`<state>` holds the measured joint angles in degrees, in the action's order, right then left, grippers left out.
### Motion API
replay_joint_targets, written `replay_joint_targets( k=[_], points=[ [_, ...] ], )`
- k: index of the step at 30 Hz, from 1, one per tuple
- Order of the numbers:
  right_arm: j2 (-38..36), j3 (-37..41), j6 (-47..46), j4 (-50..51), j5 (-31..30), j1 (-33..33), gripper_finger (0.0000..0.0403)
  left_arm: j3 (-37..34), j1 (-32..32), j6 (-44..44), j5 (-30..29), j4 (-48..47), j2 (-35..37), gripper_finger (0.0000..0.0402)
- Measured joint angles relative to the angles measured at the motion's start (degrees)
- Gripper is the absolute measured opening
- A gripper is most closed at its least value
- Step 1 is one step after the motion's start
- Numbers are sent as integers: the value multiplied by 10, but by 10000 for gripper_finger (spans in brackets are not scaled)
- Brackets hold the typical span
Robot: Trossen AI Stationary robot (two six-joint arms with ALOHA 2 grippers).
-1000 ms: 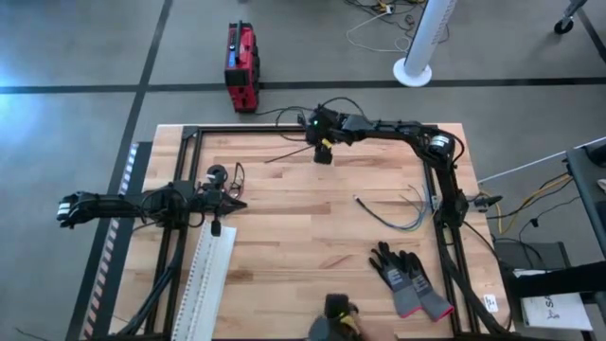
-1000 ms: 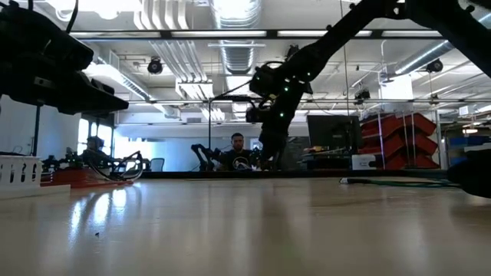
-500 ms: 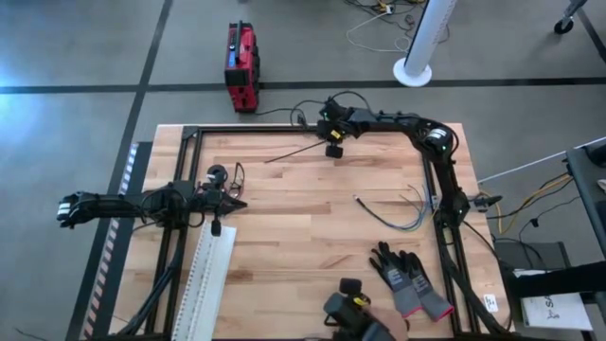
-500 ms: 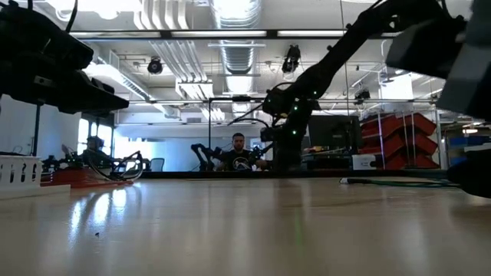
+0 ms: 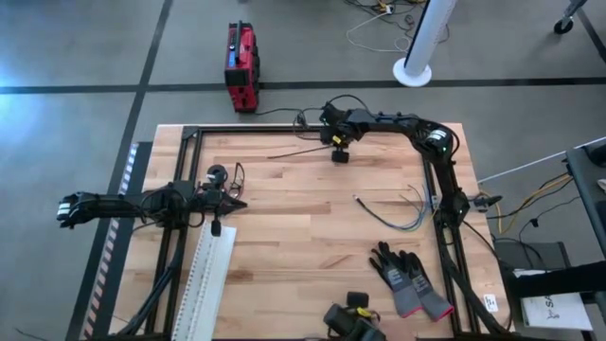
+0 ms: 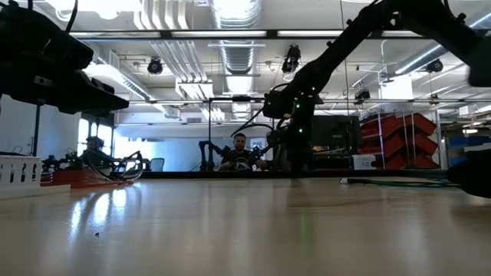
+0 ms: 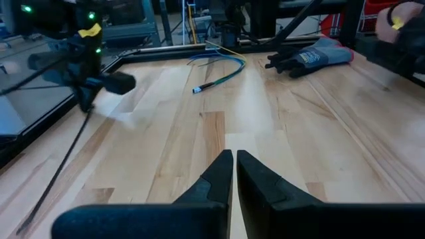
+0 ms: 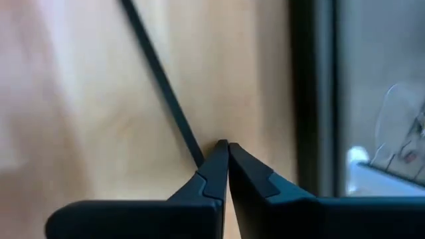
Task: Ziptie cables
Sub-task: Wrap the cables using a zip tie
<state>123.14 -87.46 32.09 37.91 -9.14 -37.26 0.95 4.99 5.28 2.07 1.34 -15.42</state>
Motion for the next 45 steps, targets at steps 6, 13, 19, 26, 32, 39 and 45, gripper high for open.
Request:
replay_joint_targets(
  k=[6,13,19,26,32,39,45],
  points=[
    [-16,2,-50,83,12,41,0,0,0,0,0,0,0,4],
    [-19,6,-153,146,19,110,0,0,0,0,0,0,0,4],
    [-22,12,-226,197,17,186,0,0,0,0,0,0,0,4],
    [-41,17,-330,227,64,296,0,0,0,0,0,1,0,4],
    [-72,17,-414,225,84,393,0,0,0,0,0,1,0,4],
    [-129,36,-507,260,-52,454,1,0,0,0,0,2,0,4],
    [-190,120,-569,259,-57,382,42,0,0,0,0,2,0,4]
  ],
)
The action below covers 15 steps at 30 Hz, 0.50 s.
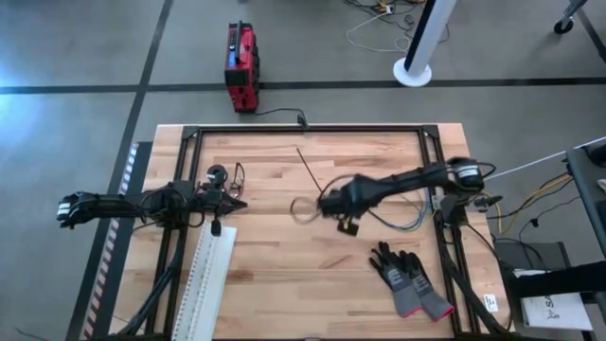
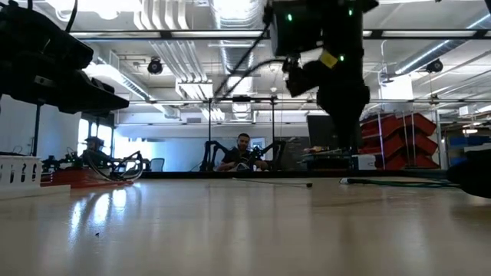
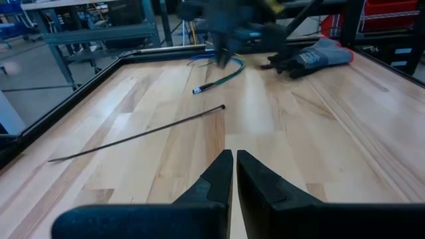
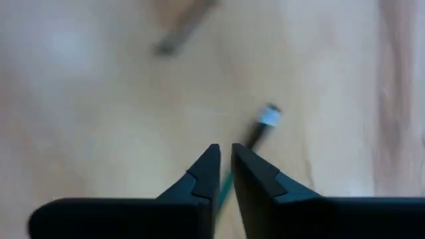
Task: Ziptie cables
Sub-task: Wrap the cables using a zip tie
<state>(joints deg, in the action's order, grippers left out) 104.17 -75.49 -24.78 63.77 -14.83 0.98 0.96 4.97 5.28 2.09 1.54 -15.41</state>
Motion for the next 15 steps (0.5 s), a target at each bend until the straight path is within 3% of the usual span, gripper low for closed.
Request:
replay_joint_targets(
  k=[3,9,15],
  points=[
    [-14,50,-10,-24,16,-49,79,0,0,0,0,0,0,4],
    [-16,127,24,-145,119,-121,148,0,0,0,0,2,0,4],
    [-16,160,55,-196,156,-138,168,0,0,0,0,1,-1,4]
  ],
)
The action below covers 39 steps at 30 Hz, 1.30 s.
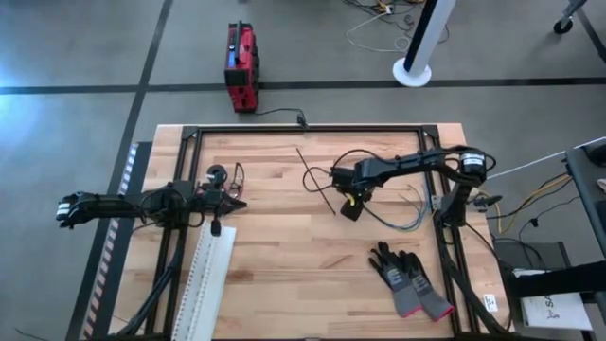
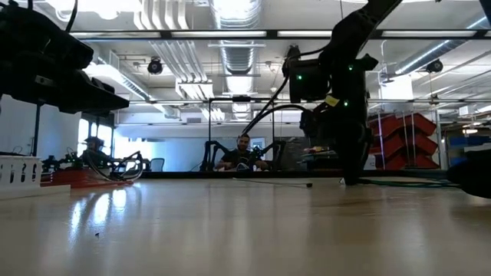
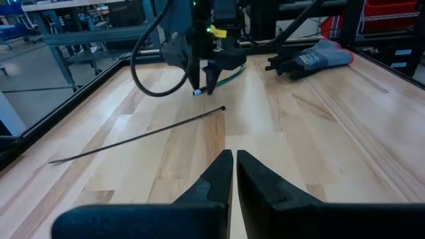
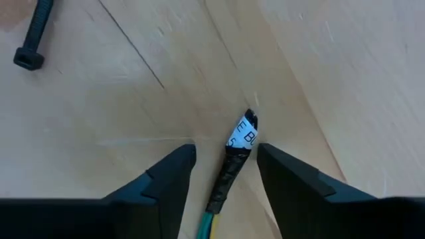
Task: Ziptie cables
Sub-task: Wrap the cables using a zip tie
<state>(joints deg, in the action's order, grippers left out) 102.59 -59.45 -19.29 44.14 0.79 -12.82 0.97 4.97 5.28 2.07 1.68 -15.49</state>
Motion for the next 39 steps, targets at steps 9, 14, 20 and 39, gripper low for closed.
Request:
replay_joint_targets(
  k=[9,14,20,39],
  points=[
    [1,0,78,-19,15,2,32,0,0,0,0,-1,-3,4],
    [6,-54,148,-10,-45,2,16,0,0,0,0,0,-5,4],
    [-1,-178,256,28,-250,-4,5,0,0,0,0,1,-6,4],
    [-276,-243,363,52,-597,-32,3,0,0,0,0,1,-8,4]
  ],
)
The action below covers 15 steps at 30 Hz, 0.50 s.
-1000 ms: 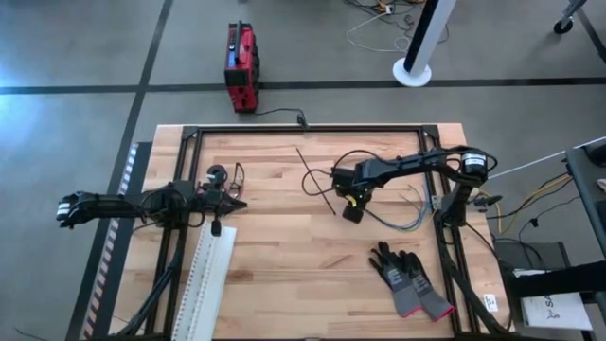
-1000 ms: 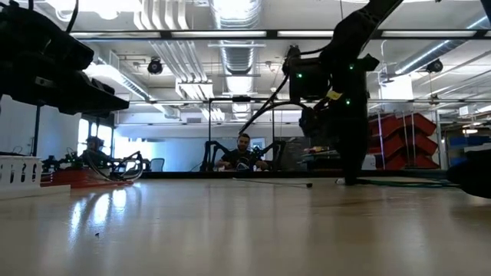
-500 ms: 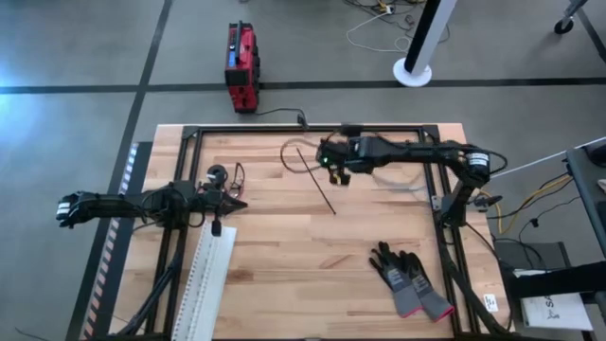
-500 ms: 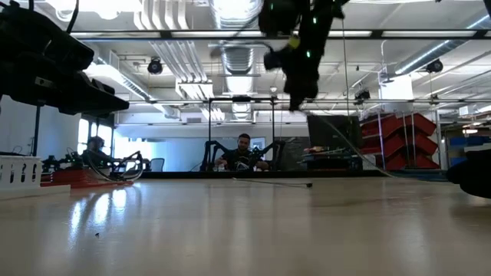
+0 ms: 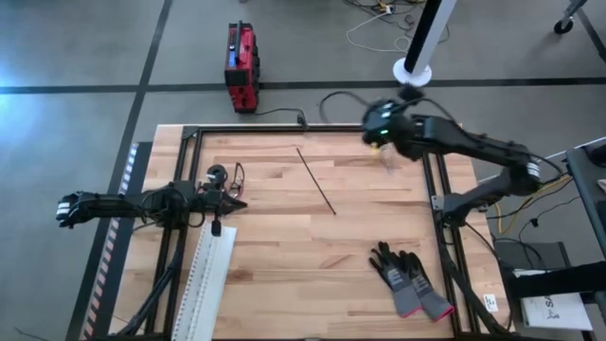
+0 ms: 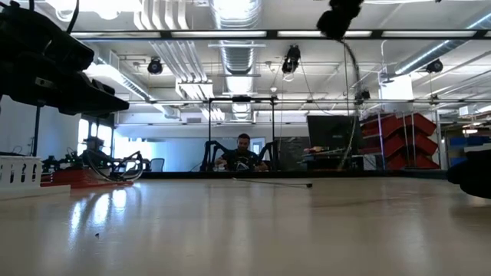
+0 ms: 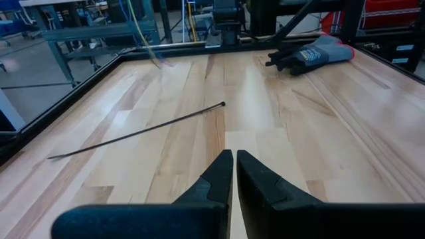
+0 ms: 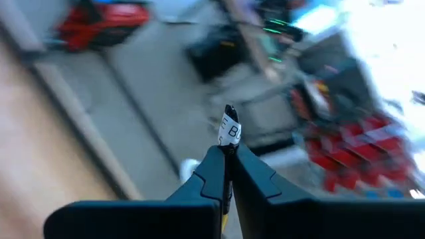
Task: Ziptie cables
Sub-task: Wrap the cables using a zip tie
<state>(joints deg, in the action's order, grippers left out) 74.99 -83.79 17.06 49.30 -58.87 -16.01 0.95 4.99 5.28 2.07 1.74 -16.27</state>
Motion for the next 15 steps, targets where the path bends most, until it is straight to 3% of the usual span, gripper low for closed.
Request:
replay_joint_targets(
  k=[4,9,11,15],
  points=[
    [-57,31,-47,-6,12,-15,3,0,0,0,0,0,0,4],
    [-75,103,-69,-79,58,-13,2,0,0,0,0,0,0,4],
    [-66,141,-73,-146,102,-13,2,0,0,0,0,0,0,4],
    [-21,218,-55,-348,255,-11,2,0,0,0,0,0,0,4]
  ],
)
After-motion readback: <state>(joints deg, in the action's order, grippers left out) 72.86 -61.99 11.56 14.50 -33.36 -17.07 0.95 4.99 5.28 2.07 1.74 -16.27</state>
